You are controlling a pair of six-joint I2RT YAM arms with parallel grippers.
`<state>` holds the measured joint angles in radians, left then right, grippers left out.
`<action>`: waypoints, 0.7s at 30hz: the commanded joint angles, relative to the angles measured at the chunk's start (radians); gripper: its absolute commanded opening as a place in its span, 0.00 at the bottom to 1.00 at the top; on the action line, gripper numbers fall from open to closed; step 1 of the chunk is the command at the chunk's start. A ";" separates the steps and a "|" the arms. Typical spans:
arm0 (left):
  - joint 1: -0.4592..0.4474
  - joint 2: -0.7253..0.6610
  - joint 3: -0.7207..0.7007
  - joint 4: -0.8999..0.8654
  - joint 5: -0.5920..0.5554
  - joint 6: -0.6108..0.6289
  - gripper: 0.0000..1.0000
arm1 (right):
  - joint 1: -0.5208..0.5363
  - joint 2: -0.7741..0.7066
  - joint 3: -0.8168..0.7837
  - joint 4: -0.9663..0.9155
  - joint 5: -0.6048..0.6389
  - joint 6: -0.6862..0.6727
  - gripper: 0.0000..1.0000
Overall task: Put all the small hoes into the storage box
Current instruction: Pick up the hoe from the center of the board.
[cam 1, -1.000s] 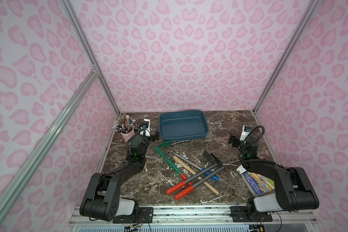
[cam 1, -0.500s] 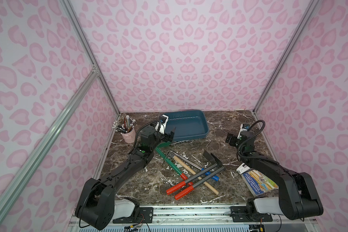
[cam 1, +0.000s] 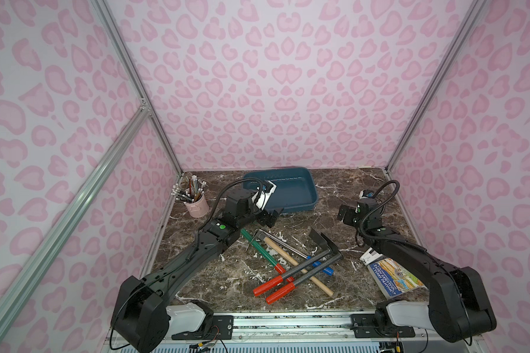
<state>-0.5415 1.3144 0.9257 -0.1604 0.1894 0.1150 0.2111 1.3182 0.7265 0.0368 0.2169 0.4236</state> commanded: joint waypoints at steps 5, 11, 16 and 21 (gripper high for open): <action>-0.100 -0.027 0.052 -0.196 0.024 -0.014 0.97 | 0.021 -0.015 0.028 -0.096 0.000 0.013 1.00; -0.212 -0.047 0.053 -0.263 -0.023 -0.084 0.98 | 0.023 -0.023 0.032 -0.114 -0.019 0.004 0.99; -0.305 -0.045 0.031 -0.284 -0.062 -0.158 1.00 | 0.023 -0.016 0.051 -0.142 -0.044 0.006 0.98; -0.385 -0.046 0.005 -0.295 -0.129 -0.226 0.98 | 0.023 -0.018 0.052 -0.148 -0.066 0.001 0.98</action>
<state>-0.9058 1.2739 0.9421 -0.4538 0.1131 -0.0467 0.2337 1.3025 0.7647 -0.1055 0.1684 0.4301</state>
